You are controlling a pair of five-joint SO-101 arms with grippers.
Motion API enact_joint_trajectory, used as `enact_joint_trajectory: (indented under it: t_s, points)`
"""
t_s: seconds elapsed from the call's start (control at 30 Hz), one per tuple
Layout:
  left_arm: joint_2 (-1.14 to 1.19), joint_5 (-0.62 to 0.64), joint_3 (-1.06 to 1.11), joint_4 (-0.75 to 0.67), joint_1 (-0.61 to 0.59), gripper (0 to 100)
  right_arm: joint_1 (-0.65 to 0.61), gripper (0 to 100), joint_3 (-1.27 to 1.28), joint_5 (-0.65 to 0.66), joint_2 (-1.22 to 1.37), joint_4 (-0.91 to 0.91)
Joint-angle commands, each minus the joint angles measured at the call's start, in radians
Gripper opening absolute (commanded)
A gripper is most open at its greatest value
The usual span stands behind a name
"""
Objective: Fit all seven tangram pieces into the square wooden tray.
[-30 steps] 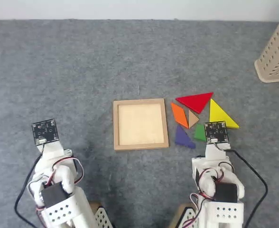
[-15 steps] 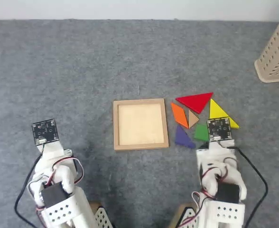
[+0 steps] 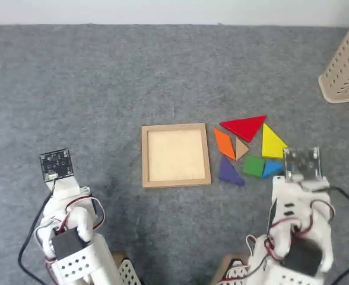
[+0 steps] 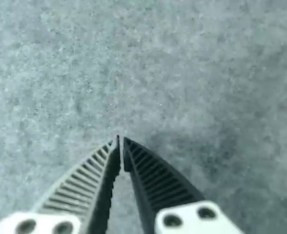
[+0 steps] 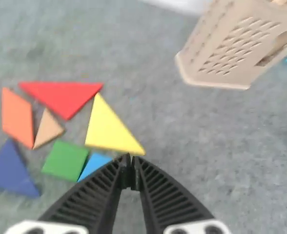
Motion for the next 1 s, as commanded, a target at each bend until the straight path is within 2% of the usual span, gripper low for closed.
enact_joint_trajectory:
  t_s: [0.0,0.07,0.17,0.3,0.4,0.53,0.97]
  points:
    - [-0.003,0.009,-0.008,0.003,0.003,1,-0.074,1.1,-0.164,-0.011,0.335,0.002]
    - [-0.003,0.009,-0.008,0.003,0.003,1,-0.12,2.3,-0.241,-0.008,0.522,0.01]
    - [-0.003,0.009,-0.008,0.003,0.003,1,-0.182,10.8,-0.344,0.002,0.777,0.013]
    - [-0.003,0.009,-0.008,0.003,0.003,1,-0.216,22.5,-0.456,0.121,1.076,0.025]
    - [-0.003,0.009,-0.008,0.003,0.003,1,-0.193,27.4,-0.548,0.209,1.253,0.022]
    - [-0.003,0.009,-0.008,0.003,0.003,1,-0.17,30.5,-0.681,0.293,1.426,0.025]
    - [-0.003,0.009,-0.008,0.003,0.003,1,-0.174,35.1,-1.022,0.381,1.865,-0.028]
